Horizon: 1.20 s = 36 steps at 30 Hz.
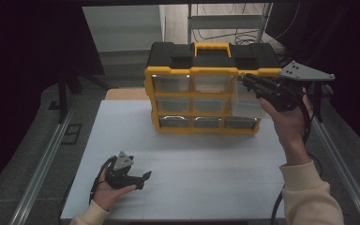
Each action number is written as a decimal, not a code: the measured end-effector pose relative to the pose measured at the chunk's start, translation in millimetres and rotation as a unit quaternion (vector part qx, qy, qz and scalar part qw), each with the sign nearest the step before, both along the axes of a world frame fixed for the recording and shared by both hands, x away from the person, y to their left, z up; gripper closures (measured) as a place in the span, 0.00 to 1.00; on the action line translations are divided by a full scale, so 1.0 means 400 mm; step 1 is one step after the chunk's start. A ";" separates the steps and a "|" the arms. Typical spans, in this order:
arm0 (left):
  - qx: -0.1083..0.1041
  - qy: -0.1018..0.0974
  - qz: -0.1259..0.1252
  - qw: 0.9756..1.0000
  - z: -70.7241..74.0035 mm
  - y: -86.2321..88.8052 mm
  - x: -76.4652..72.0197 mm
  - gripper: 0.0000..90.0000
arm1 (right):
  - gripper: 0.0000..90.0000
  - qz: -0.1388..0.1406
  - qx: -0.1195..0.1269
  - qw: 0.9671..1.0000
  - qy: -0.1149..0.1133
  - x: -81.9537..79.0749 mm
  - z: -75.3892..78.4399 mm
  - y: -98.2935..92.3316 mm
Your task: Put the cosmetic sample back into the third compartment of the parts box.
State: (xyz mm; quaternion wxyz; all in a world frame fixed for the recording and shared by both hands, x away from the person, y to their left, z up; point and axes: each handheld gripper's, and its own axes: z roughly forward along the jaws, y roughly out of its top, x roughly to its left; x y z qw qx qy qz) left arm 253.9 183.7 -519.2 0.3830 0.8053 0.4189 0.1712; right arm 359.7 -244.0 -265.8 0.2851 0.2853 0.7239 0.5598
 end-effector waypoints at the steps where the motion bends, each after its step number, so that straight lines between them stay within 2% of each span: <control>1: 0.000 0.000 0.000 1.000 0.000 0.000 0.000 0.11 | 0.90 -0.005 -0.002 1.000 0.001 0.003 -0.001 -0.004; 5: 0.000 0.001 0.000 1.000 -0.001 0.000 0.000 0.11 | 0.89 -0.025 -0.007 1.000 0.005 0.016 -0.009 -0.017; 6: 0.000 0.001 0.000 1.000 -0.001 0.000 0.000 0.11 | 0.84 -0.032 -0.006 0.999 0.004 0.019 -0.011 -0.022; 8: 0.001 0.001 0.000 1.000 -0.001 0.001 0.001 0.11 | 0.60 -0.040 -0.006 0.999 -0.007 0.019 -0.014 -0.024; 10: 0.001 0.002 0.000 1.000 -0.002 0.001 0.002 0.11 | 0.49 -0.039 -0.001 0.999 -0.009 0.011 -0.015 -0.024; 11: 0.001 0.002 0.000 1.000 -0.002 0.001 0.002 0.11 | 0.49 -0.039 -0.001 0.999 -0.009 0.011 -0.015 -0.024; 13: 0.000 0.002 0.000 1.000 -0.002 0.002 0.004 0.11 | 0.37 -0.033 0.006 0.999 -0.011 -0.003 -0.016 -0.025; 15: 0.000 0.003 0.000 1.000 -0.002 0.001 0.004 0.11 | 0.35 -0.026 0.012 1.000 -0.008 -0.009 -0.018 -0.026; 16: -0.001 0.003 0.000 1.000 -0.002 0.001 0.004 0.10 | 0.32 -0.007 0.022 1.000 -0.005 -0.019 -0.020 -0.026; 18: -0.003 0.002 0.000 1.000 -0.001 0.001 0.004 0.11 | 0.31 0.003 0.022 1.000 0.000 -0.024 -0.020 -0.026; 20: -0.004 0.003 -0.001 1.000 -0.001 0.001 0.003 0.10 | 0.29 0.025 0.037 0.999 0.004 -0.035 -0.023 -0.021; 27: -0.009 0.001 0.002 1.000 0.002 0.005 -0.003 0.10 | 0.26 0.075 0.019 0.997 0.006 -0.080 -0.036 0.014; 36: -0.011 0.000 0.003 1.000 0.005 0.005 -0.008 0.10 | 0.25 0.094 0.017 0.995 0.004 -0.118 -0.057 0.019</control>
